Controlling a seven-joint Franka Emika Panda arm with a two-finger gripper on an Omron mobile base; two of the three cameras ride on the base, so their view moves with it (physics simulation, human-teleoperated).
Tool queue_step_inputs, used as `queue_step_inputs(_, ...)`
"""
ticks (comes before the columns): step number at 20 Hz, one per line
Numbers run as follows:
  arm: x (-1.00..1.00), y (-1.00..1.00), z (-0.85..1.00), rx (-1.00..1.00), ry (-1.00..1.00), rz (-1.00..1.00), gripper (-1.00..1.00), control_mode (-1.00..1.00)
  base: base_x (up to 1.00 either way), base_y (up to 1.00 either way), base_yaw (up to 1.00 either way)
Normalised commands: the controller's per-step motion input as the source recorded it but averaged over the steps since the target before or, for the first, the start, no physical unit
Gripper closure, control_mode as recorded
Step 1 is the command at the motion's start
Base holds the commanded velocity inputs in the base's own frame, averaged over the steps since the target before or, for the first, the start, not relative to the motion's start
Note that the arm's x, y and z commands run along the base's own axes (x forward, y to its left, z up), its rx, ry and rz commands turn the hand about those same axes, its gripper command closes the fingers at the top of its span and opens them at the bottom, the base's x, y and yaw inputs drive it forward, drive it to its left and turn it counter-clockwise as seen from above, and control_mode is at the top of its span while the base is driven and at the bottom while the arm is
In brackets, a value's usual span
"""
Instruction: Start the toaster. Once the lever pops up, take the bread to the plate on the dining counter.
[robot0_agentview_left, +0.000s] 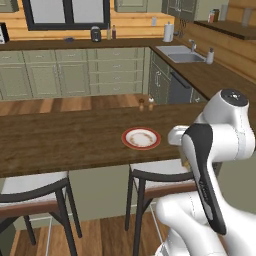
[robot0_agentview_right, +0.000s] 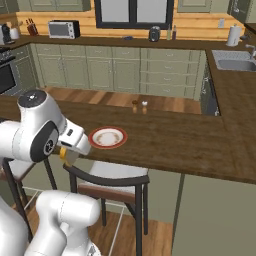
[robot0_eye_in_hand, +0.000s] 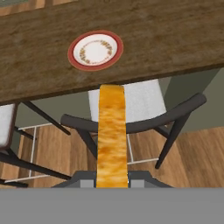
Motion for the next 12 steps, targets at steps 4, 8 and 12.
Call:
queue_step_inputs(4, 1.0, 0.03, 0.0, 0.0, 0.0, 0.05, 1.0, -1.0, 0.0, 0.0, 0.0)
queue_step_inputs(8, 1.0, 0.03, 0.0, 0.0, 0.0, 0.04, 1.0, -1.0, 0.0, 0.0, 0.0)
queue_step_inputs(12, 1.0, 0.03, 0.0, 0.0, 0.0, 0.03, 1.0, -1.0, 0.0, 0.0, 0.0)
